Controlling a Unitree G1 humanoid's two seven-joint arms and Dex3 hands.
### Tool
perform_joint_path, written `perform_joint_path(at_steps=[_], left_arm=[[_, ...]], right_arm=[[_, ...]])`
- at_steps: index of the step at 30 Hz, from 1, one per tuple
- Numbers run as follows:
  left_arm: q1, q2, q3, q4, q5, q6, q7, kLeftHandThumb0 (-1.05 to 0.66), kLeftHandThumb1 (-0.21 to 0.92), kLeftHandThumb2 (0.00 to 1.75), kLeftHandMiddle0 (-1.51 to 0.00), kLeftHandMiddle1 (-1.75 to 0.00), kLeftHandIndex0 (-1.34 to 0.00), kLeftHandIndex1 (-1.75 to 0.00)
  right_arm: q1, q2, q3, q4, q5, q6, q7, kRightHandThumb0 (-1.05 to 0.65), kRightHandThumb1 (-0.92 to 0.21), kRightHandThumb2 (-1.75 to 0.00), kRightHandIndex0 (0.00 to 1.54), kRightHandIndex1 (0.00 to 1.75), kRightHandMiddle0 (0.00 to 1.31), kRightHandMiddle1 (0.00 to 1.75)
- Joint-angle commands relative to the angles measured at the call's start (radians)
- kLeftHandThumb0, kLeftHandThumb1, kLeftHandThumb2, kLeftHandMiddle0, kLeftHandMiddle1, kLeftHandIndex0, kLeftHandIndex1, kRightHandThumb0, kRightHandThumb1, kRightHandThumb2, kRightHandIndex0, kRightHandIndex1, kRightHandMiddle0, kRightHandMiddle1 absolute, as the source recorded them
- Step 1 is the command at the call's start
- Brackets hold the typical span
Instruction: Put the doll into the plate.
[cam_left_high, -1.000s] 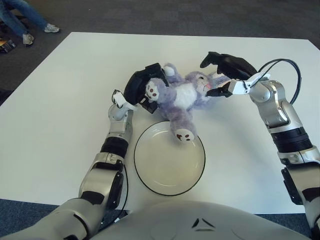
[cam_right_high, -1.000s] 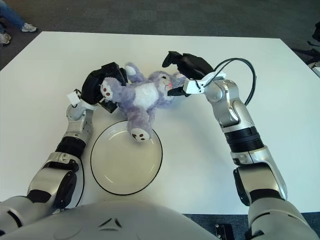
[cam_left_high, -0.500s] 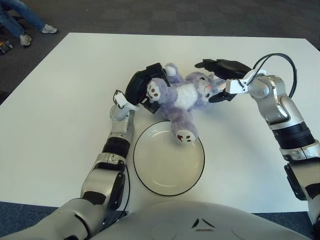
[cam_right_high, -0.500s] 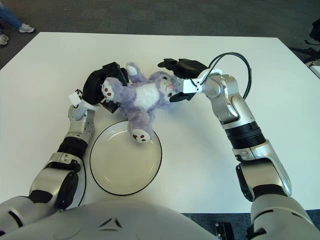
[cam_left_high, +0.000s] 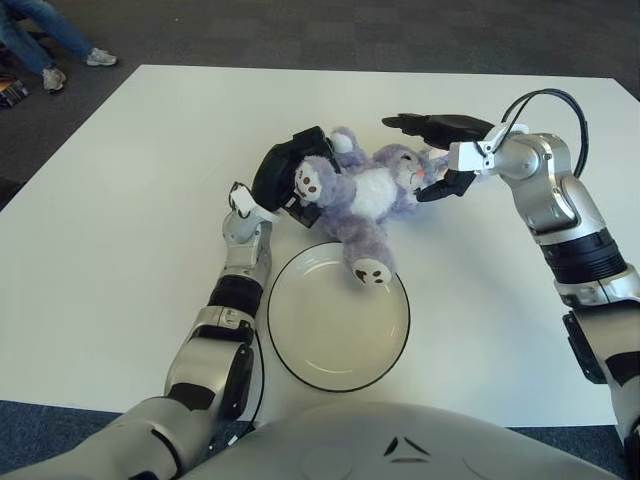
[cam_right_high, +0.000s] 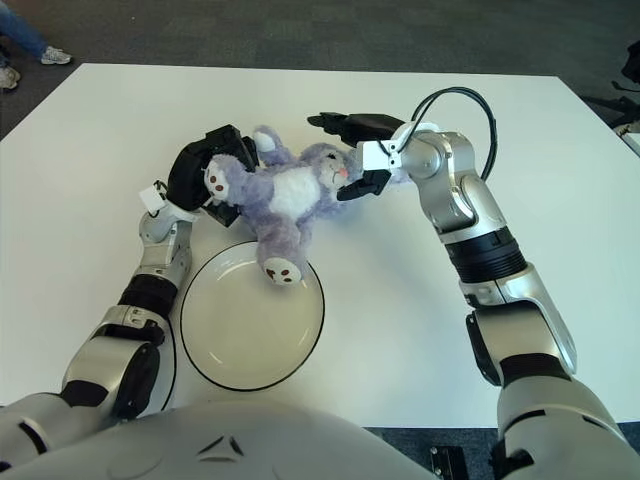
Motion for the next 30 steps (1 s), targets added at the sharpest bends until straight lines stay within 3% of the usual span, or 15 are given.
perform_joint_path(at_steps=[1,7,13,18,26,30], left_arm=[[-0.013,0.003,0.006,0.013,-0.002,-0.002,-0.006,-0.01,0.07,1.50,-0.77,-1.75,-0.76,-1.42],[-0.013,0.003,0.009,0.015,0.003,0.008,-0.001,-0.01,0.06,1.49,-0.77,-1.75,-0.78,-1.40],[-0.012,-0.002,0.011,0.014,0.008,0.004,0.005,-0.01,0.07,1.49,-0.76,-1.75,-0.78,-1.40],[-0.012,-0.003,0.011,0.012,0.012,0.004,0.007,-0.01,0.07,1.48,-0.75,-1.75,-0.77,-1.42],[-0.010,-0.013,0.014,0.001,-0.007,0.027,0.005,-0.01,0.09,1.50,-0.75,-1.75,-0.72,-1.49],[-0.007,-0.017,0.015,-0.009,-0.011,0.042,0.005,-0.01,0.09,1.50,-0.75,-1.75,-0.70,-1.52]], right_arm=[[-0.026,0.009,0.020,-0.006,-0.001,0.016,0.015,-0.66,-0.25,-0.91,0.00,0.01,0.00,0.06],[-0.054,0.024,0.062,0.020,-0.027,-0.001,0.011,-0.72,-0.36,-0.83,0.03,0.01,0.00,0.01],[-0.045,0.043,0.081,0.055,-0.034,-0.030,-0.034,-0.66,-0.41,-0.81,0.10,0.05,0.01,0.01],[-0.036,0.064,0.087,0.086,-0.019,-0.041,-0.052,-0.61,-0.49,-0.79,0.17,0.10,0.00,0.11],[-0.009,0.078,0.106,0.105,-0.028,-0.056,-0.072,-0.57,-0.49,-0.80,0.24,0.15,0.00,0.14],[-0.010,0.088,0.134,0.147,-0.048,-0.054,-0.080,-0.63,-0.54,-0.75,0.25,0.18,0.00,0.13]])
